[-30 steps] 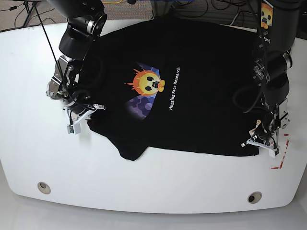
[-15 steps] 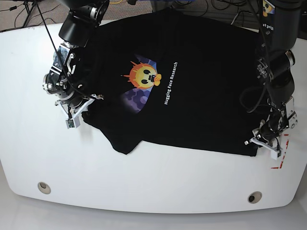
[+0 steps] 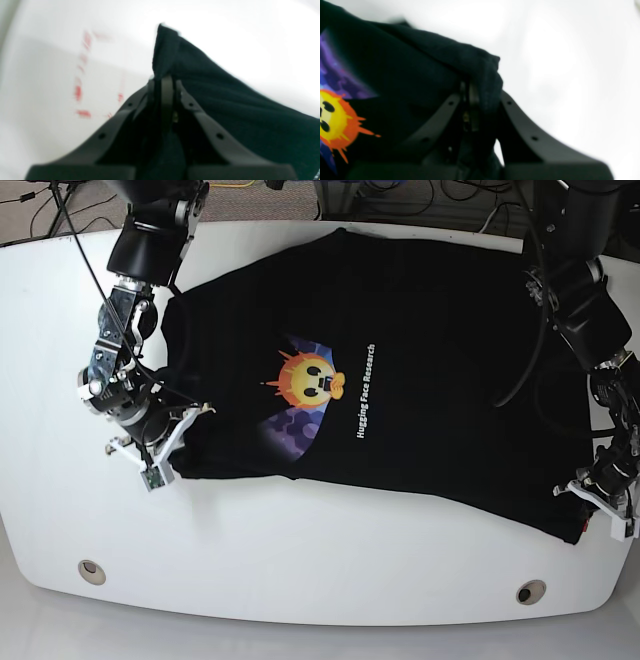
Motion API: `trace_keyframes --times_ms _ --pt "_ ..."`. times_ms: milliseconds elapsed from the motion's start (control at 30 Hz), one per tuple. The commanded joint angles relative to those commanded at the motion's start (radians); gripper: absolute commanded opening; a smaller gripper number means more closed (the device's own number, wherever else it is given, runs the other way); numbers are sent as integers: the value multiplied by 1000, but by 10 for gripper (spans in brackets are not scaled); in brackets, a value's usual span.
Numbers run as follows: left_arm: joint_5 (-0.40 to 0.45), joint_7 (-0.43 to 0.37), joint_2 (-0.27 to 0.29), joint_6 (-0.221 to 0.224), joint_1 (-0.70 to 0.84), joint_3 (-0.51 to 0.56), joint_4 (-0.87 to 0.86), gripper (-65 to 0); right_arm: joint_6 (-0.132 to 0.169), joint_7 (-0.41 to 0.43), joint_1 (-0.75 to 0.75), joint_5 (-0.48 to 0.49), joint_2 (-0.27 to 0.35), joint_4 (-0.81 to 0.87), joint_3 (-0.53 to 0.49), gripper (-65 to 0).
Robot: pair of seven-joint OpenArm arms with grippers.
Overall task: Layout the t-shirt on the table in an organized manner, then fold the t-shirt properly
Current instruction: 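Lift the shirt with both grippers and swing it up and over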
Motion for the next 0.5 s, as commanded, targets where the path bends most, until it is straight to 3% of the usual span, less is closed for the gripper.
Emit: trace_keyframes --times_ms 167,400,500 --pt "-32 81 2 12 -41 0 186 -650 3 -2 112 0 41 -3 -28 -650" --pt "-32 117 2 141 -155 18 367 -650 5 -51 328 6 124 -5 -115 -650" --pt "-29 149 -2 146 -233 48 400 -650 5 -77 430 6 152 -15 -144 -648"
